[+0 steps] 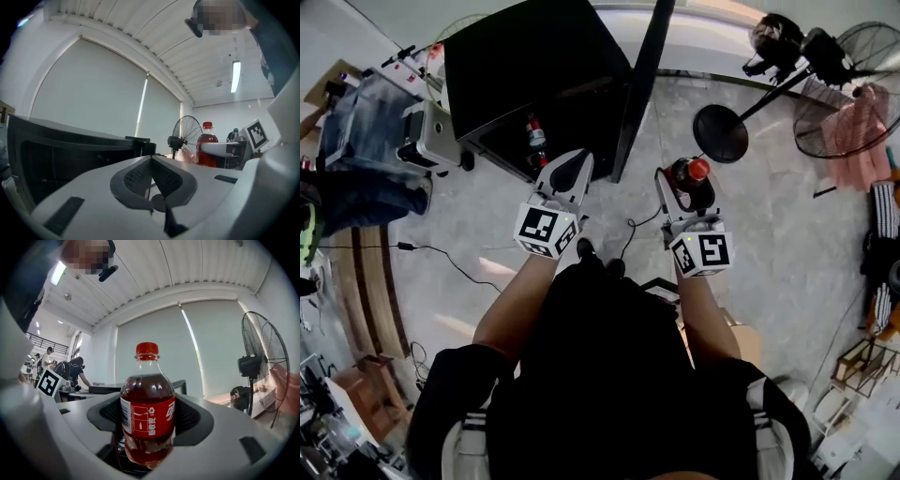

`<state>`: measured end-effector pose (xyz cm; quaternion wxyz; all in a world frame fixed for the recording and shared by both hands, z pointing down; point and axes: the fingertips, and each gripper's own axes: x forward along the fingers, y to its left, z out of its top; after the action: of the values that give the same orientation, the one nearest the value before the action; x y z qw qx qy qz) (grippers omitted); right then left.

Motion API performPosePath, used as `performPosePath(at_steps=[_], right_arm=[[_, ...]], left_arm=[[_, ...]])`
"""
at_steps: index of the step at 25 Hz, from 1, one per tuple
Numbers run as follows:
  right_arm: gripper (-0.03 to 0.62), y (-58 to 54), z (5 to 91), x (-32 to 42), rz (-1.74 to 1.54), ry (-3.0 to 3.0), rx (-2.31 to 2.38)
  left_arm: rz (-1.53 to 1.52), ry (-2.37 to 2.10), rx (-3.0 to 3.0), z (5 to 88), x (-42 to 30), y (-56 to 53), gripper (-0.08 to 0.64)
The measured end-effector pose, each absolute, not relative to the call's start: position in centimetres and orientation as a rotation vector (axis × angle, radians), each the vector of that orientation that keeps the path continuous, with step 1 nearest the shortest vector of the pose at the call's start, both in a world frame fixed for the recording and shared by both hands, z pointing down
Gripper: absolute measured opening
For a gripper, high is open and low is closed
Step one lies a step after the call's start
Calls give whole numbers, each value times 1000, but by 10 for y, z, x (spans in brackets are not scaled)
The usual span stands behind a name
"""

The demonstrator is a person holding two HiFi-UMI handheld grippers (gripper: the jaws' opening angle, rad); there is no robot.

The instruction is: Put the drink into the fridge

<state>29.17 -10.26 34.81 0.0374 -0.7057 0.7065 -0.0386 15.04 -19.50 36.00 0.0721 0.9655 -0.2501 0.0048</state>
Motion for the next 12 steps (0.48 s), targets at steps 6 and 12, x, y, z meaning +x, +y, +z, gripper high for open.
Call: performPosePath(at_steps=[6, 12], right_arm=[[301, -170, 367, 240, -162, 2319, -2058], [301, -214, 380, 182, -142, 2438, -1962]], left_arm=[[59, -965, 2842, 378, 86, -239, 18], [71, -1096, 2760, 401, 26, -264, 18]])
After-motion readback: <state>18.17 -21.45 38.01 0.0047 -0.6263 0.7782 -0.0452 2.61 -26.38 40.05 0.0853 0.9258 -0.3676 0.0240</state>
